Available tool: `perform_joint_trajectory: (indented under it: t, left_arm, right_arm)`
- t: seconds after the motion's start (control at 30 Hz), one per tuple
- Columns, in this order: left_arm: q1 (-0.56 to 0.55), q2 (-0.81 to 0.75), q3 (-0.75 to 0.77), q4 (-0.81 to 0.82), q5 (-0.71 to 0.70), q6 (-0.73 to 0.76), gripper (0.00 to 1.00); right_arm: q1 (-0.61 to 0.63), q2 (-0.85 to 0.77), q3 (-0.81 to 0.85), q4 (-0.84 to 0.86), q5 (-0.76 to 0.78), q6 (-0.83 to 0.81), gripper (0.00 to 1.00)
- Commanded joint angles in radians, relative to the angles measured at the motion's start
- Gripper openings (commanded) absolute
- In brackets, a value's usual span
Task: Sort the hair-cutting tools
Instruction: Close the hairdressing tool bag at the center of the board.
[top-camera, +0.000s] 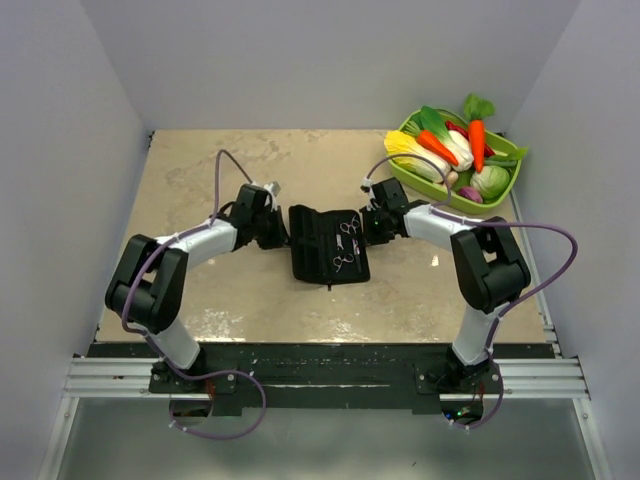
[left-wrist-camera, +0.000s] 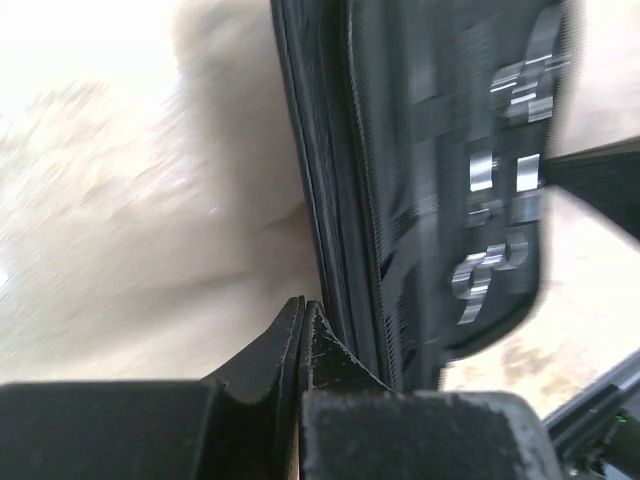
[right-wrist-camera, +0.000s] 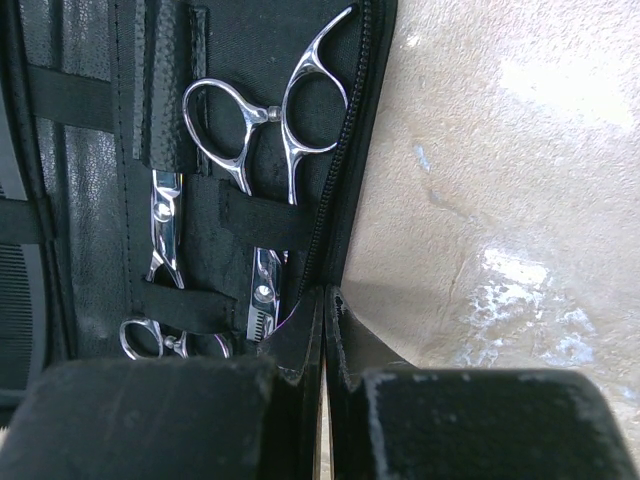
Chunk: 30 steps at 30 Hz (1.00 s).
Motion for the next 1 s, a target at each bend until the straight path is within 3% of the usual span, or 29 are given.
perform_joint_trajectory:
  t: [0.0, 0.17, 0.63, 0.97]
  left_arm:
    - [-0.058, -0.061, 0.123, 0.006, 0.035, -0.020, 0.00]
    - [-0.104, -0.048, 0.183, 0.007, 0.040, -0.032, 0.00]
    - [-0.302, 0.285, 0.251, 0.124, 0.012, -0.074, 0.00]
    - [-0.327, 0.347, 0.254, 0.124, -0.008, -0.071, 0.00]
  right_arm:
    - [0.031, 0.089, -0.024, 0.032, -0.102, -0.003, 0.00]
    - [0.029, 0.094, -0.033, 0.038, -0.111, -0.006, 0.00]
    - [0.029, 0.037, -0.094, 0.015, -0.061, -0.006, 0.00]
    - [0.031, -0.172, -0.041, -0.131, 0.221, -0.024, 0.00]
